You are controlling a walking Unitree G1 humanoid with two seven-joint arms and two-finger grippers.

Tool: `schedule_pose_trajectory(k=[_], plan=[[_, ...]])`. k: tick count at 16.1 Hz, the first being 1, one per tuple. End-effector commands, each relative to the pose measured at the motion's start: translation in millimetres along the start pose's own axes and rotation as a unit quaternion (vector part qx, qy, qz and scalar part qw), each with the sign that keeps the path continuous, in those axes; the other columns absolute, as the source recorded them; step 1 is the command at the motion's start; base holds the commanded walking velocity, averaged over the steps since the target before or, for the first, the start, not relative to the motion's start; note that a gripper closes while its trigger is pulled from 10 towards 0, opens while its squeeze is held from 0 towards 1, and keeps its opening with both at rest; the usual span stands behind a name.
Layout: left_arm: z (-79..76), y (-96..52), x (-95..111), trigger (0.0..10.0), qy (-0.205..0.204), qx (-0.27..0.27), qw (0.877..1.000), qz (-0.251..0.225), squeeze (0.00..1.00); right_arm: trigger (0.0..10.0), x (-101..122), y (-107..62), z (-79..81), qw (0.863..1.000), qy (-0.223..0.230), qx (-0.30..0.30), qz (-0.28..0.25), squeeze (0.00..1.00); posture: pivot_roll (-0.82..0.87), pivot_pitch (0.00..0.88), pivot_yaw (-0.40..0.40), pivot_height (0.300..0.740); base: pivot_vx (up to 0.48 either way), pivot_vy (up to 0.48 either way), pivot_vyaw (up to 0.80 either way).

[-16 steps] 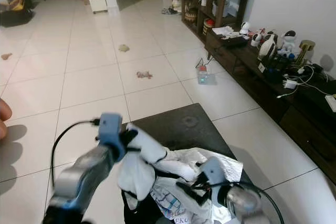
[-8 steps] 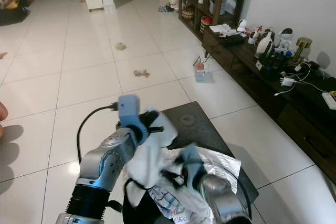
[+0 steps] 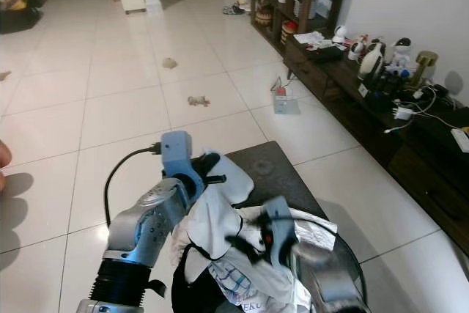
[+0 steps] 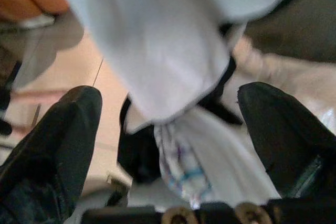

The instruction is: Hang hanger

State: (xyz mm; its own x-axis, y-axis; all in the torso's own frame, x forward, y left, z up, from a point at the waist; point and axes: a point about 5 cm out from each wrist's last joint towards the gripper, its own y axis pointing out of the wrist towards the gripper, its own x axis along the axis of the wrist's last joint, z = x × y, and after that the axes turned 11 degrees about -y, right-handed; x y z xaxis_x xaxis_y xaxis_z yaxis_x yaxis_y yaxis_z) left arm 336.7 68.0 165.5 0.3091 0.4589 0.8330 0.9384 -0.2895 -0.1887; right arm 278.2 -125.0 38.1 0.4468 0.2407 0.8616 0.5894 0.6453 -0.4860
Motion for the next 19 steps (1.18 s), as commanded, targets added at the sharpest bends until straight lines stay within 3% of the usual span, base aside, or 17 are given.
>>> schedule_pose_trajectory(k=[1, 4, 7, 9, 11, 12, 13, 17, 19], plan=[[-7.0, -1.4, 6.8, 10.0, -0.004, -0.012, 1.0, -0.01, 0.0, 10.0, 5.3, 0.5, 6.8, 1.0, -0.009, 0.025, -0.007, 0.0, -0.02, 0.116, 0.012, 0.74, 0.0, 0.0, 0.0], [-8.1, -1.3, 5.2, 10.0, -0.007, -0.014, 1.0, -0.006, 0.0, 10.0, 7.4, 1.1, 8.3, 0.999, -0.02, 0.027, -0.008, 0.0, -0.02, 0.116, 0.013, 0.74, 0.0, 0.0, 0.0], [-12.4, -1.1, 6.9, 10.0, -0.016, -0.021, 1.0, -0.006, 0.0, 10.0, 15.9, 6.6, 14.0, 0.998, 0.019, 0.045, -0.046, 0.0, -0.01, 0.116, 0.015, 0.74, 0.0, 0.0, 0.0], [-23.0, -3.6, 8.7, 10.0, -0.049, -0.043, 0.998, 0.001, 0.0, 10.0, 22.7, -0.2, 12.4, 0.997, 0.008, 0.042, -0.066, 0.61, -0.01, 0.117, 0.014, 0.74, 0.0, 0.0, 0.0], [-31.0, -5.2, 8.7, 10.0, -0.054, -0.056, 0.997, 0.003, 0.0, 10.0, 26.8, -5.7, 13.5, 0.997, 0.002, 0.038, -0.074, 0.58, -0.01, 0.115, 0.015, 0.74, 0.0, 0.0, 0.0], [-38.0, -6.2, 8.3, 10.0, -0.055, -0.064, 0.996, 0.002, 0.0, 10.0, 25.9, -9.2, 18.3, 0.997, -0.006, 0.036, -0.069, 0.17, -0.01, 0.113, 0.016, 0.74, 0.0, 0.0, 0.0], [-41.2, -6.6, 7.6, 10.0, -0.057, -0.069, 0.996, 0.003, 0.0, 10.0, 22.5, -10.1, 19.1, 0.998, -0.01, 0.031, -0.058, 0.0, -0.01, 0.109, 0.016, 0.74, 0.0, 0.0, 0.0], [-52.9, -8.0, 3.1, 10.0, -0.074, -0.09, 0.993, 0.025, 0.0, 10.0, 20.7, -8.4, 10.4, 0.998, -0.01, -0.045, -0.039, 0.0, -0.02, 0.097, 0.027, 0.74, 0.0, 0.0, 0.0], [-61.4, -7.6, -0.1, 10.0, -0.086, -0.108, 0.989, 0.042, 0.0, 10.0, 15.8, -3.2, 15.8, 0.999, -0.001, -0.032, -0.042, 0.0, -0.02, 0.093, 0.033, 0.74, 0.0, 0.0, 0.0]])
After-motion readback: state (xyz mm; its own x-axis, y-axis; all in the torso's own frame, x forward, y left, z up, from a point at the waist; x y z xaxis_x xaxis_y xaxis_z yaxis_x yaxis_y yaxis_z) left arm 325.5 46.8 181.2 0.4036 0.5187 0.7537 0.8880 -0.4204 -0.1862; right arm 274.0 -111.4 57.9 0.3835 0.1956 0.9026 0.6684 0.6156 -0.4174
